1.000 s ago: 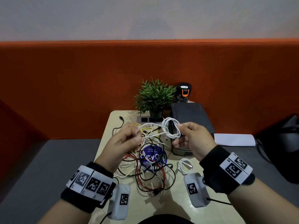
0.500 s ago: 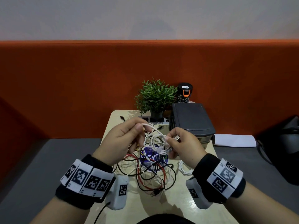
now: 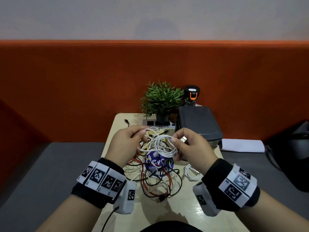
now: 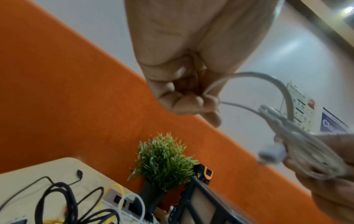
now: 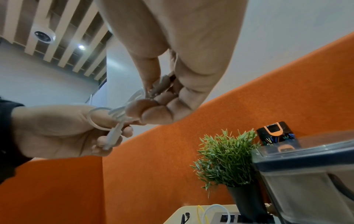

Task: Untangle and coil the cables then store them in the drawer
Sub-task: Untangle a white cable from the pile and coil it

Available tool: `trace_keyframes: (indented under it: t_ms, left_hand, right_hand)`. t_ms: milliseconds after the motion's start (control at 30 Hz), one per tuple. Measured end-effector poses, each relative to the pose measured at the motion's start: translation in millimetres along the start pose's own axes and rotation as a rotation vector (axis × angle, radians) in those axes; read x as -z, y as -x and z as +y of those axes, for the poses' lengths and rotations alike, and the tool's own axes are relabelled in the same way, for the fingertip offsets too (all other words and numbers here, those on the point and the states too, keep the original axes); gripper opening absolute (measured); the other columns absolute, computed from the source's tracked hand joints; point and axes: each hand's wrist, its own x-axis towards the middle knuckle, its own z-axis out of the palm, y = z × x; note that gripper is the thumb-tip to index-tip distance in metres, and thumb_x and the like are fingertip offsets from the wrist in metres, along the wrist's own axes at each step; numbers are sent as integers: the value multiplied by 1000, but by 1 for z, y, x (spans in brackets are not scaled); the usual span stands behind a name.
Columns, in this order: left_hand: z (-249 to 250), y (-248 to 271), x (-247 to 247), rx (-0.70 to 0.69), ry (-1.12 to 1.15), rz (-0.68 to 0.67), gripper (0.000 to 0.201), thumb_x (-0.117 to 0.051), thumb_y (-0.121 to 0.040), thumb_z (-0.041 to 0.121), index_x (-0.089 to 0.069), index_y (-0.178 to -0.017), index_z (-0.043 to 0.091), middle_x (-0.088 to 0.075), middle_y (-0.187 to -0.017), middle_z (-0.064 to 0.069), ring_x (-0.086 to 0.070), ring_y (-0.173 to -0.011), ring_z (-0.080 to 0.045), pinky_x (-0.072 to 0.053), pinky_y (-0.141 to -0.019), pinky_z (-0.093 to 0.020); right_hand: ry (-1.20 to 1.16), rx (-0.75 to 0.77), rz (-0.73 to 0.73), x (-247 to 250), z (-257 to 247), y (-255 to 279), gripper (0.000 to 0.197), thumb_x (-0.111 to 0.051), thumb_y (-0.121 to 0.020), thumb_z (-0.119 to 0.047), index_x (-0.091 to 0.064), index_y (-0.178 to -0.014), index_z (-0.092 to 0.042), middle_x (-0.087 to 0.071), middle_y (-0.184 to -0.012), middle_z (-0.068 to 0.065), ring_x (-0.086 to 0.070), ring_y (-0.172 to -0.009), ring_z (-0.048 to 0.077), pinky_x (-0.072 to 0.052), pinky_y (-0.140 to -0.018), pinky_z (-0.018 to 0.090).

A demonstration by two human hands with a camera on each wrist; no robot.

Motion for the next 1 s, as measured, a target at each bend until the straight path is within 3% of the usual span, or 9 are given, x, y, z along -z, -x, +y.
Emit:
trace_keyframes:
  t_ms: [133,233,367,467,567,633,767,900,1000]
  left_hand:
    - [6,1,-6,-24,-49,-62,20,-59,-93,17,-73,-90,31,-68,-81,9,-57,-67,0,-41,-62,-10]
    - [9,2,-7,-36,-53,-117,16,-66,-87,20,-75,-86,34,-65,-92,4,-58,-89,-4,-40,-74,-13]
    - [11,3,-9,-6,115,-198,14,-66,-86,13,-77,-85,22,-73,-87,4,-65,-82,-4,-48,-72,-14]
    - [14,6,-12,65,249,-274,18,-57,-91,8,-73,-86,11,-72,-79,2,-64,-70,-6,-48,-65,-15]
    - [17,9,-13,106,333,-314,25,-54,-91,24,-74,-87,8,-70,-80,-11,-60,-70,-15,-48,-66,-21]
    - [17,8,-11,96,329,-345,27,-62,-80,31,-75,-90,10,-71,-85,-13,-61,-74,-17,-47,-68,-22]
    - [12,7,-8,68,251,-396,26,-73,-76,4,-72,-102,5,-73,-99,-9,-66,-88,-15,-51,-74,-21]
    - [11,6,-8,9,53,-342,19,-76,-75,9,-77,-91,20,-70,-89,4,-63,-83,-9,-47,-72,-20]
    - [13,10,-9,-80,-79,-250,24,-80,-72,10,-75,-89,27,-64,-85,4,-59,-75,-3,-45,-69,-16]
  right_hand:
    - [62,35,12,-3,-2,-1,14,-61,-91,-29,-57,-78,-28,-65,-62,6,-63,-53,21,-56,-63,52]
    - [94,46,11,-5,0,0,13,-60,-91,-31,-56,-78,-31,-65,-62,7,-62,-53,21,-55,-62,51]
    - [94,54,-12,-6,0,1,13,-60,-91,-29,-57,-79,-28,-67,-67,9,-61,-53,19,-55,-62,47]
    - [97,58,-4,-6,-1,1,12,-62,-91,-26,-59,-79,-25,-66,-67,3,-60,-51,17,-55,-61,43]
    - [9,37,-3,-5,0,1,11,-66,-88,-25,-62,-79,-22,-66,-65,7,-59,-48,19,-53,-60,45]
    - [-23,30,-2,-5,0,0,11,-67,-87,-26,-63,-78,-21,-67,-65,11,-58,-48,21,-53,-58,46]
    - [-72,11,-19,-6,2,-1,12,-68,-87,-24,-62,-77,-21,-64,-65,13,-53,-47,23,-47,-54,41]
    - [-161,-53,-70,-7,5,-1,10,-66,-88,-16,-62,-79,-15,-63,-67,16,-48,-44,20,-40,-48,30]
    - [-222,-74,-92,-6,4,-1,8,-63,-89,-10,-62,-83,-6,-57,-66,20,-45,-39,17,-38,-42,25]
